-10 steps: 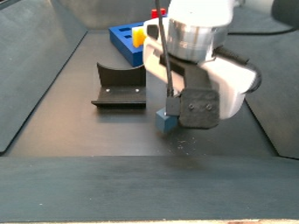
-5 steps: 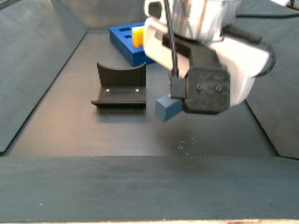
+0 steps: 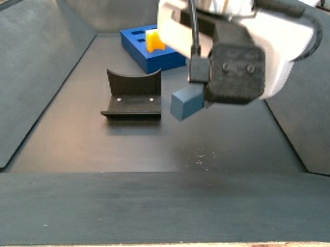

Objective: Pick up the rectangle object. Move up. Place the rectangle object on the fixture. Regrasp the rectangle object. Move to above the board. Insert the rectangle object.
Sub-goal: Place the rectangle object on the fixture.

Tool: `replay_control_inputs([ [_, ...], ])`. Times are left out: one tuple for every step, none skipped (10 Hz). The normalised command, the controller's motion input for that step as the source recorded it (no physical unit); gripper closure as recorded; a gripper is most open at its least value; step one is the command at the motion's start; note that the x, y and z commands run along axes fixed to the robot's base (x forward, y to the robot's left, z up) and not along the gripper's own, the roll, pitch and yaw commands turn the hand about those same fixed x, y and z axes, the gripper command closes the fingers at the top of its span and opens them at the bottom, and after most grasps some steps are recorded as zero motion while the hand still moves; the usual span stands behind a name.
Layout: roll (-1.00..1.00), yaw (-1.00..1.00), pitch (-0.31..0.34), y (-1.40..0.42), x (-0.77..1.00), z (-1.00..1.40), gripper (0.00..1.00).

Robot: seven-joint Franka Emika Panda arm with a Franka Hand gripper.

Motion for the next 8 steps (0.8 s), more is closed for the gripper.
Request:
replay_control_inputs([
  [0.22, 0.04, 0.195, -0.03, -0.03, 1.00, 1.00],
  [0.21, 0.04, 0.185, -0.03, -0.04, 1.00, 1.00],
  [0.19, 0.03, 0.169, -0.03, -0.04, 1.00, 1.00],
  [0.17, 0.03, 0.156, -0.02, -0.04, 0.86, 1.00],
  [0.16, 0.03, 0.148, -0.02, -0.03, 0.74, 1.00],
  [0.16, 0.03, 0.147, -0.02, -0.03, 0.66, 1.00],
  [0.17, 0.03, 0.160, -0.01, -0.02, 0.49, 1.00],
  [0.16, 0.04, 0.168, -0.01, -0.01, 0.36, 1.00],
])
